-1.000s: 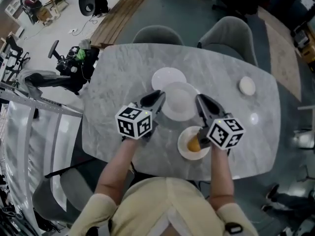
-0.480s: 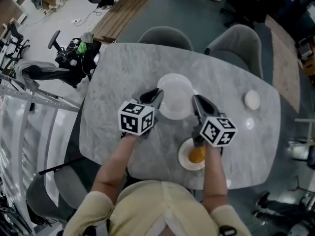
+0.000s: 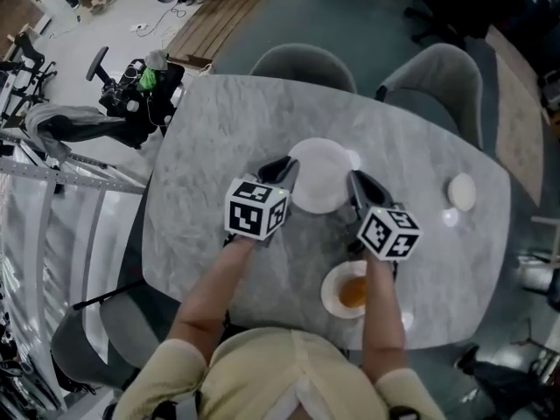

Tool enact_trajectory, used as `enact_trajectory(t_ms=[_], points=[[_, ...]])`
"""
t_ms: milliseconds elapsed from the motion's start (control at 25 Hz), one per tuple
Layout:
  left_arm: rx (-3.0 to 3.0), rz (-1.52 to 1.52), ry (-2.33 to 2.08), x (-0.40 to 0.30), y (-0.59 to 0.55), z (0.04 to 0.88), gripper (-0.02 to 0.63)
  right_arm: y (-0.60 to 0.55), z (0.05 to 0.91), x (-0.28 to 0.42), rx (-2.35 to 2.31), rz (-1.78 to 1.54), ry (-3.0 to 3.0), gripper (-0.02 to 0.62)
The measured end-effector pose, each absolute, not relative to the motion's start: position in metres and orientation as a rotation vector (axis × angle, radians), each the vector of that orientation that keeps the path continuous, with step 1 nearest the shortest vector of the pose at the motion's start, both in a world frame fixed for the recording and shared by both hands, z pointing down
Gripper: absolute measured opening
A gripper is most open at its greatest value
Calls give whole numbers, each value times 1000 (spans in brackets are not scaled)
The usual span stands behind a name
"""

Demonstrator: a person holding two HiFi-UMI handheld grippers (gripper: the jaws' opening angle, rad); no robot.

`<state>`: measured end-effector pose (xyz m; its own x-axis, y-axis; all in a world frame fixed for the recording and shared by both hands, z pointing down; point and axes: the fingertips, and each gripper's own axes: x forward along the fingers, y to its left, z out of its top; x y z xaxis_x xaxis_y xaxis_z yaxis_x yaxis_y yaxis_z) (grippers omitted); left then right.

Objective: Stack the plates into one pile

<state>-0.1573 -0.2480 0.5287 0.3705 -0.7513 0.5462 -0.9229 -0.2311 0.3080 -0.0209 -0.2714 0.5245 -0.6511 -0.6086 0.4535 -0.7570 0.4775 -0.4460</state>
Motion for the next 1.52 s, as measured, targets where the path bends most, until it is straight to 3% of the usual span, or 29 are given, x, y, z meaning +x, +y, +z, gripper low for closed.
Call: enact_trajectory(t_ms=[440, 1280, 1520], points=[[2052, 516, -1479, -160, -265, 547, 58, -286, 550, -24, 1202, 881, -2426, 19], [2168, 801, -1567, -153, -279, 563, 60, -298, 558, -12, 1299, 491, -2288, 21], [2180, 755, -1595, -159, -276, 552, 60, -294, 549, -8, 1309, 508, -2293, 21]])
